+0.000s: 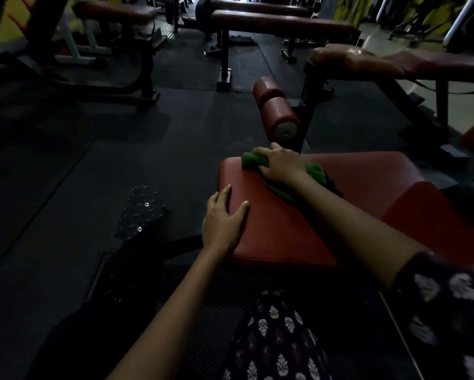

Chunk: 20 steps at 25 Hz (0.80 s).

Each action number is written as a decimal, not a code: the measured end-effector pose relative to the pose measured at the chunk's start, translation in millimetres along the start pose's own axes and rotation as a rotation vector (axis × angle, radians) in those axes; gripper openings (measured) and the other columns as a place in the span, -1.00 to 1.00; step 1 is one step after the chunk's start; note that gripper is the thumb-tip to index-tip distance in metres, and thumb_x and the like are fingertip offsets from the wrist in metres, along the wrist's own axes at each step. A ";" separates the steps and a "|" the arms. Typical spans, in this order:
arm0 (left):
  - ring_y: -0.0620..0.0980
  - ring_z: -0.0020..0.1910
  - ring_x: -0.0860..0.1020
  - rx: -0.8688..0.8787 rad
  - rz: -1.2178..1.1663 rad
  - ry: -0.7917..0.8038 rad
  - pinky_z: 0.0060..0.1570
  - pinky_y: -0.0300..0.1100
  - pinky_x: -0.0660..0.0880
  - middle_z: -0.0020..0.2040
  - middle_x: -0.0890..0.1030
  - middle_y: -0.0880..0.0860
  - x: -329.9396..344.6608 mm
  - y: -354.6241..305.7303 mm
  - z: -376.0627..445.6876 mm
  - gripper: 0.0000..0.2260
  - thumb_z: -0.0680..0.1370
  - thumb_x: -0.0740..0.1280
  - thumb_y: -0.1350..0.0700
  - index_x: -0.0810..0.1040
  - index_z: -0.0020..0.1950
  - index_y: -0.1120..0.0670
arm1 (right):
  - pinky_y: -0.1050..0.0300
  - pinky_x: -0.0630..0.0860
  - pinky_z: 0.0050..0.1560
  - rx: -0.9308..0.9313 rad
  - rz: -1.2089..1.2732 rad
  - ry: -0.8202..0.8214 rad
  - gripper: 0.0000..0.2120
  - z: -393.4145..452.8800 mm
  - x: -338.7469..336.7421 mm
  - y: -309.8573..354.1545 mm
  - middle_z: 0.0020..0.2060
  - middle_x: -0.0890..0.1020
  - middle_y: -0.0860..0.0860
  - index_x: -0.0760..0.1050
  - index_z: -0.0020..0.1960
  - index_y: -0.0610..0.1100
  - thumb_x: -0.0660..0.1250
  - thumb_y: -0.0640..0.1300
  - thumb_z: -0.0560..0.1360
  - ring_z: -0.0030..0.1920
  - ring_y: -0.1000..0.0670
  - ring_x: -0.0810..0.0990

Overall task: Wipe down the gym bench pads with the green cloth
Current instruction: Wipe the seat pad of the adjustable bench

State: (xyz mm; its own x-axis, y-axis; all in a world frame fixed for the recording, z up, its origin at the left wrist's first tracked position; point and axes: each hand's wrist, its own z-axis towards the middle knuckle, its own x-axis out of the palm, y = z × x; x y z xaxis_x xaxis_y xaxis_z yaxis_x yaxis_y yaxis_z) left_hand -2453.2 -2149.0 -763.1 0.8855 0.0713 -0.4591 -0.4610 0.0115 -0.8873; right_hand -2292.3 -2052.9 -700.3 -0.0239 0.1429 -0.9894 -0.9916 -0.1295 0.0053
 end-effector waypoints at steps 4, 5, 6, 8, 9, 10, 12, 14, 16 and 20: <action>0.04 0.37 0.35 -0.021 0.007 -0.023 0.35 0.01 0.30 0.44 0.30 0.07 -0.7 -1.1 0.5 -0.46 0.58 0.22 -0.08 0.18 0.51 0.03 | -0.02 0.44 0.01 0.036 0.012 -0.029 -0.64 9.4 0.8 30.3 0.16 0.46 -0.16 0.40 0.31 0.02 0.19 -0.01 0.53 0.10 -0.23 0.53; 0.05 0.38 0.34 -0.028 0.003 -0.032 0.36 -0.03 0.27 0.45 0.30 0.08 -1.0 -1.2 -0.6 -0.49 0.60 0.19 -0.05 0.18 0.51 0.06 | -0.01 0.43 0.01 -0.010 -0.001 -0.033 -0.63 -1.1 1.3 32.8 0.16 0.46 -0.16 0.39 0.32 0.02 0.19 0.00 0.53 0.10 -0.22 0.53; 0.05 0.39 0.33 -0.035 -0.004 -0.041 0.36 -0.07 0.25 0.45 0.31 0.08 -1.0 -0.9 -1.0 -0.53 0.62 0.16 -0.01 0.20 0.51 0.07 | 0.02 0.42 -0.01 -0.068 -0.021 -0.035 -0.62 -13.3 1.9 33.4 0.17 0.46 -0.16 0.38 0.33 0.03 0.20 0.01 0.53 0.09 -0.21 0.53; 0.04 0.40 0.32 -0.050 -0.037 -0.041 0.36 -0.11 0.22 0.46 0.32 0.08 -1.4 0.2 -1.9 -0.58 0.64 0.12 0.04 0.23 0.50 0.08 | 0.04 0.40 -0.01 -0.146 -0.024 -0.035 -0.61 -32.7 3.0 31.4 0.20 0.46 -0.14 0.37 0.35 0.05 0.21 0.02 0.52 0.10 -0.19 0.53; 0.04 0.41 0.31 -0.061 -0.060 -0.041 0.36 -0.12 0.21 0.46 0.32 0.08 -1.9 0.9 -1.5 -0.59 0.64 0.10 0.05 0.24 0.50 0.08 | 0.02 0.42 0.01 -0.147 -0.012 -0.028 -0.60 -32.4 3.2 31.3 0.20 0.46 -0.14 0.37 0.35 0.06 0.21 0.02 0.52 0.11 -0.20 0.53; 0.04 0.41 0.31 -0.070 -0.084 -0.046 0.36 -0.13 0.21 0.46 0.33 0.08 -1.8 1.6 -0.7 -0.60 0.65 0.09 0.06 0.25 0.49 0.08 | 0.00 0.42 0.02 -0.122 0.000 -0.016 -0.61 -26.5 0.7 32.7 0.19 0.46 -0.14 0.38 0.35 0.05 0.20 0.01 0.53 0.11 -0.21 0.53; 0.03 0.42 0.31 -0.073 -0.109 -0.044 0.37 -0.13 0.20 0.46 0.33 0.07 -1.0 0.6 -0.5 -0.61 0.65 0.09 0.08 0.26 0.49 0.08 | -0.02 0.42 0.03 -0.023 0.037 0.001 -0.65 -9.2 -1.8 37.3 0.17 0.46 -0.15 0.39 0.32 0.04 0.17 -0.01 0.54 0.12 -0.24 0.53; 0.03 0.40 0.33 -0.082 -0.133 -0.033 0.35 -0.13 0.24 0.45 0.34 0.07 -2.0 0.8 -1.3 -0.62 0.65 0.10 0.09 0.28 0.48 0.08 | -0.03 0.42 0.06 0.021 0.057 -0.004 -0.65 -2.9 -3.2 43.8 0.19 0.45 -0.15 0.40 0.32 0.02 0.17 -0.02 0.54 0.14 -0.25 0.51; 0.06 0.35 0.39 -0.102 -0.168 -0.004 0.32 -0.12 0.30 0.40 0.40 0.09 -5.4 4.9 6.1 -0.64 0.64 0.12 0.13 0.34 0.44 0.10 | -0.01 0.42 0.06 -0.021 0.037 0.013 -0.62 -18.4 -4.8 50.1 0.21 0.44 -0.15 0.38 0.34 0.02 0.19 -0.01 0.54 0.14 -0.23 0.51; 0.14 0.18 0.51 -0.204 -0.305 0.096 0.18 -0.06 0.45 0.27 0.53 0.16 -30.3 10.0 32.6 -0.73 0.61 0.13 0.24 0.54 0.22 0.13 | 0.03 0.44 -0.02 -0.143 0.011 0.029 -0.62 -93.0 -15.8 50.5 0.17 0.45 -0.12 0.38 0.33 0.06 0.20 0.02 0.52 0.07 -0.19 0.54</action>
State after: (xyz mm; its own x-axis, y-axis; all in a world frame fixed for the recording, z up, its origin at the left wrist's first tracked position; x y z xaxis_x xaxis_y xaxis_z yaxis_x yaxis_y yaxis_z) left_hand -2486.5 -2118.6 -756.6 0.9862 0.0018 -0.1656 -0.1625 -0.1815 -0.9699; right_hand -2330.1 -2152.9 -697.8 -0.0286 0.1131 -0.9932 -0.9629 -0.2699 -0.0030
